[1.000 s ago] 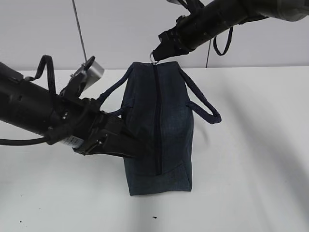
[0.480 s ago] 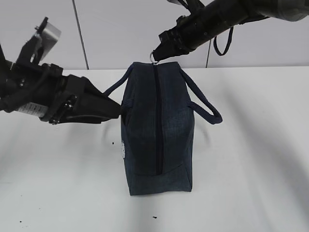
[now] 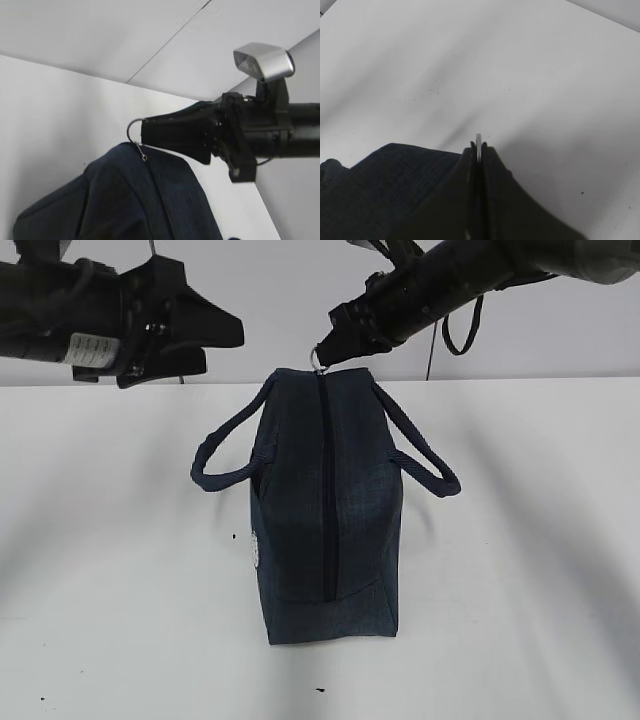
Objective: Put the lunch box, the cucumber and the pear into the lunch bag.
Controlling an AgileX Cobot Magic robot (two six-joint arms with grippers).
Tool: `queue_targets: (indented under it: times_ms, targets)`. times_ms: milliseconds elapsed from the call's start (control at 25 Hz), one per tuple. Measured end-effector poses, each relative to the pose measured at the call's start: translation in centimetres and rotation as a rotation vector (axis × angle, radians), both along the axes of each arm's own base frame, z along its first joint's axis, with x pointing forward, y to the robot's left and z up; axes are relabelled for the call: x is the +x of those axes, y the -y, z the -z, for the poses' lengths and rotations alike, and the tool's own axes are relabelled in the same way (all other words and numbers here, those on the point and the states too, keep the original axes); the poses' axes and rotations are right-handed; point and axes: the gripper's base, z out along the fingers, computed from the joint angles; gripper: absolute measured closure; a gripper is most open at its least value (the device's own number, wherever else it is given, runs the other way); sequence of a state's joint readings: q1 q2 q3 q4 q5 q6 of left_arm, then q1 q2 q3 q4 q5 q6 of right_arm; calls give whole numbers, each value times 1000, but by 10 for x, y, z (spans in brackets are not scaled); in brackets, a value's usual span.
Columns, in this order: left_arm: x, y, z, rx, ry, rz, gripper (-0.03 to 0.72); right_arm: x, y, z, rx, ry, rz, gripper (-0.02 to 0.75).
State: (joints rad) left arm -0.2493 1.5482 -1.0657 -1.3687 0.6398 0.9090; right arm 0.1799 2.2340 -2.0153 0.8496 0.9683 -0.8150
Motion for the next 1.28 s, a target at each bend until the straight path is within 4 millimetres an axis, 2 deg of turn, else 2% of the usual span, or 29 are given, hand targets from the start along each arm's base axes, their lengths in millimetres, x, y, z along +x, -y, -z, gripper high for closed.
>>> queue_targets:
  times_ms: [160,400,600,720,880,960,1160,1280]
  targets:
    - [27,7,7,10,-4,4,282,0,-1,-1,15,-4,3,732]
    - [51,14,20,10,-24,21,295,0,-2,-2,33,-7,6,732]
    - [59,27,28,22,-32,56,298,0,-2,-2,36,-8,6,732]
    - [60,34,39,48,-51,82,298,0,-2,-2,36,-8,6,732]
    - [62,36,49,66,-70,90,311,0,-2,-2,36,-8,6,732]
    - [62,36,50,66,-74,89,360,0,-2,-2,36,-8,6,732]
    - [62,37,56,61,-97,109,628,0,-2,-2,36,-8,6,732]
    - [61,38,56,58,-102,121,676,-1,-2,-2,36,-12,2,732]
